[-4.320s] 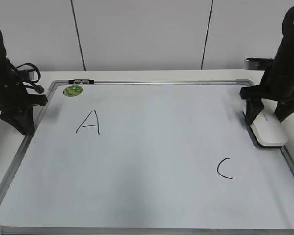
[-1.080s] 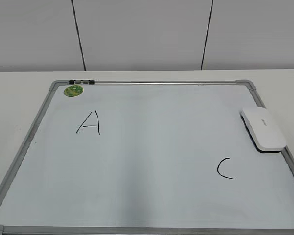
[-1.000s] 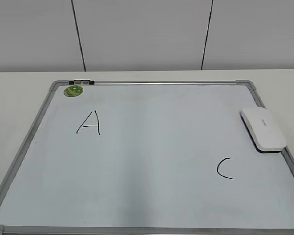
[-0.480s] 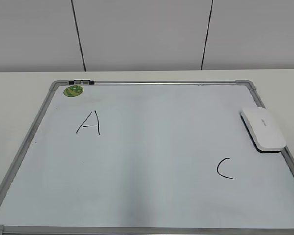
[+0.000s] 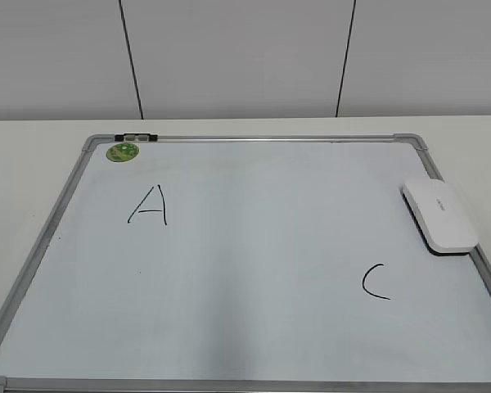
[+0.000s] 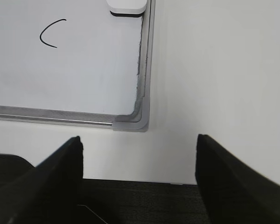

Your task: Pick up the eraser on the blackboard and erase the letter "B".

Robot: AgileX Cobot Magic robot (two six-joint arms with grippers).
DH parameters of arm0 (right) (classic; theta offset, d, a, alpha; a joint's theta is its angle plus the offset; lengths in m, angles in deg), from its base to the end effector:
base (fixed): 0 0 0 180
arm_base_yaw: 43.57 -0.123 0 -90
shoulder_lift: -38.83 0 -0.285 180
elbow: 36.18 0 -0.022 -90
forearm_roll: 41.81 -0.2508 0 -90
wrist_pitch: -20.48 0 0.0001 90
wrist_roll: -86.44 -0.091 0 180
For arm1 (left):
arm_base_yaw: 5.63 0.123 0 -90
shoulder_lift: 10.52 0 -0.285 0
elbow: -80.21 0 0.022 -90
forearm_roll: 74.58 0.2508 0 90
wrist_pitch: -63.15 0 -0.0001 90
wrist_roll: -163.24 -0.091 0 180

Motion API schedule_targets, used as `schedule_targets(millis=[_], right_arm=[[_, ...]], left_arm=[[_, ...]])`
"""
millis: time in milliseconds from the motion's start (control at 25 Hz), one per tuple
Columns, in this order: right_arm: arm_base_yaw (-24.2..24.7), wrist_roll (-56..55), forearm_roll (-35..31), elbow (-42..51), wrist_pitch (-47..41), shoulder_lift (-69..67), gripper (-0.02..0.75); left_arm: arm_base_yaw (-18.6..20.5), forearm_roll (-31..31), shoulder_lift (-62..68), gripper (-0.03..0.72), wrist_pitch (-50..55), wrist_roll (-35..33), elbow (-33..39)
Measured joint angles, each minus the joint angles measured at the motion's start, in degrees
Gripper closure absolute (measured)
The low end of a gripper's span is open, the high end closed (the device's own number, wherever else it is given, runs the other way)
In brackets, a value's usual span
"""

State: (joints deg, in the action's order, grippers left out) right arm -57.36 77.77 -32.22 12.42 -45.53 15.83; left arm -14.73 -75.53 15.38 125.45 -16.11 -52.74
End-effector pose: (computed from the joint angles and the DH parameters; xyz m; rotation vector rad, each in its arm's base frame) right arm 0.0320 -0.0064 0.2682 -0.1169 2.3813 -0.0301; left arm 0.0402 -0.0078 0.2774 0.1721 2.3565 -0.1037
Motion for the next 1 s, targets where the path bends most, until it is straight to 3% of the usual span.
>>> schedule_targets(millis=[240,640,1000], right_arm=[[0.0,0.0,0.0,0.0,0.0,1.7,0.183],[9.8,0.0,0.0,0.0,0.0,11.3,0.183],[11.8,0.0,0.3,0.0,0.0,16.1,0.183]], left_arm=[[0.0,0.0,-2.9,0.269,0.1,0.0,0.2],[1.8,0.0,-13.6,0.270,0.7,-0.1,0.2],[3.9,0.0,-17.1,0.272,0.9,-0.1,0.2]])
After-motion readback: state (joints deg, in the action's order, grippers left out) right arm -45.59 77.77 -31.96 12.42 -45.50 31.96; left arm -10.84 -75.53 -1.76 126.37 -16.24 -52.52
